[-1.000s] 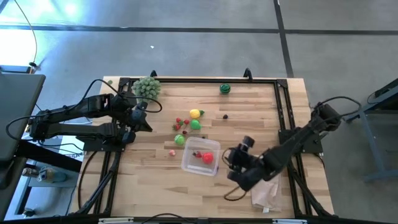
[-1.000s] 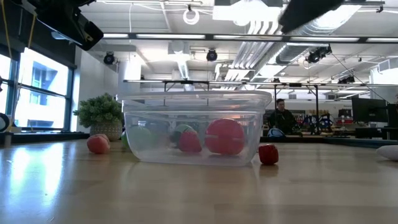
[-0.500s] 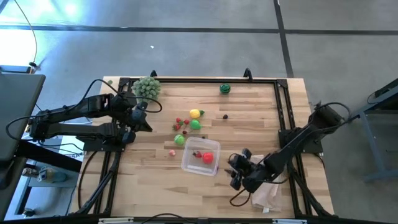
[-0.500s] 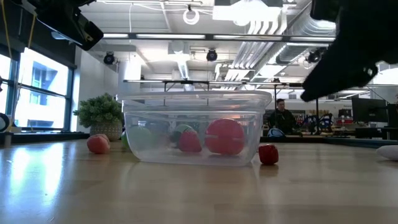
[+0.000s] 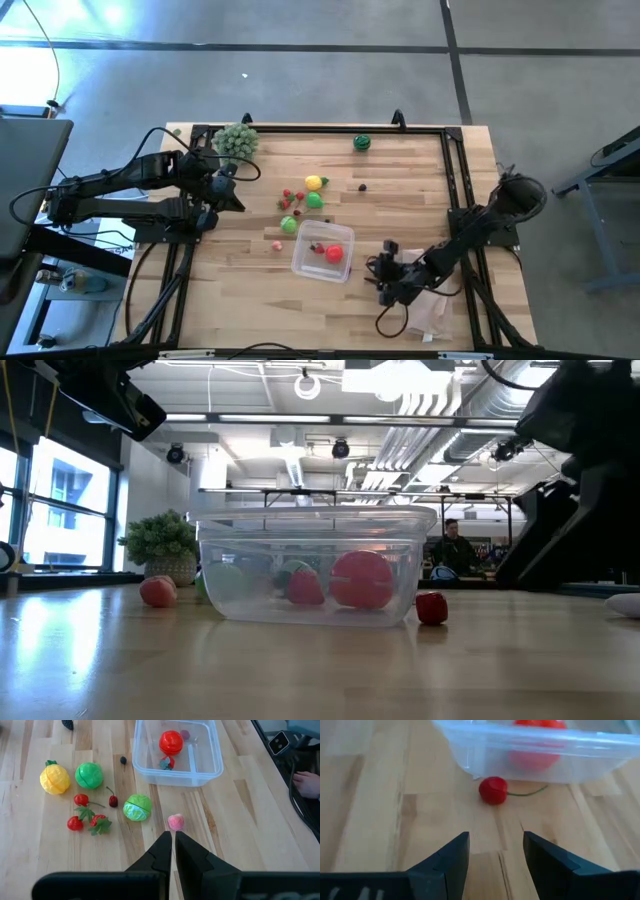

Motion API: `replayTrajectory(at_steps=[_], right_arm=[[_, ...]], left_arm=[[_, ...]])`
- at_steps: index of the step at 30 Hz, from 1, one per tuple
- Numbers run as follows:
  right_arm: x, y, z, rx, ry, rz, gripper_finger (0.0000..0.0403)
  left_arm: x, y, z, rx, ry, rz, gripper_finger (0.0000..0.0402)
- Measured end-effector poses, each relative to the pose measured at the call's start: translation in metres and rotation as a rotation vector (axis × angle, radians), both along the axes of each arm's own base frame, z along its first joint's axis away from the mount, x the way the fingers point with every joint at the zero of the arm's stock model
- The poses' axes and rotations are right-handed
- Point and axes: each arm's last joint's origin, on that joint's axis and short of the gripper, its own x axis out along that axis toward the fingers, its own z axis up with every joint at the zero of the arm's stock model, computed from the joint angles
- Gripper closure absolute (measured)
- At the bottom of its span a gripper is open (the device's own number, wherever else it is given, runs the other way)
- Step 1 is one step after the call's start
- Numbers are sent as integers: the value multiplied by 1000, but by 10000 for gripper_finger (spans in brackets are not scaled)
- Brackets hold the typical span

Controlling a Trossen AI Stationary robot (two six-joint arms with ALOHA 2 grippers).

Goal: Pick and placing Produce into tupperware
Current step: Put the red cherry into the transparent bin

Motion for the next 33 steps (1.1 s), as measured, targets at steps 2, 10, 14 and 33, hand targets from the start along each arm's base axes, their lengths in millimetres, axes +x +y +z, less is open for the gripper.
replayTrajectory(at_steps=[2,10,14,33], right_arm=[[4,2,-7,-38,-4,36,224],[27,5,-21,-75,-16,9,224],[40,3,-24,-53,-19,-25,224],[49,-2,-25,63,-37,-147,257]], left_arm=[[0,0,0,0,0,0,387],[0,0,0,0,0,0,387],[0,0,0,0,0,0,387],[0,0,0,0,0,0,387]])
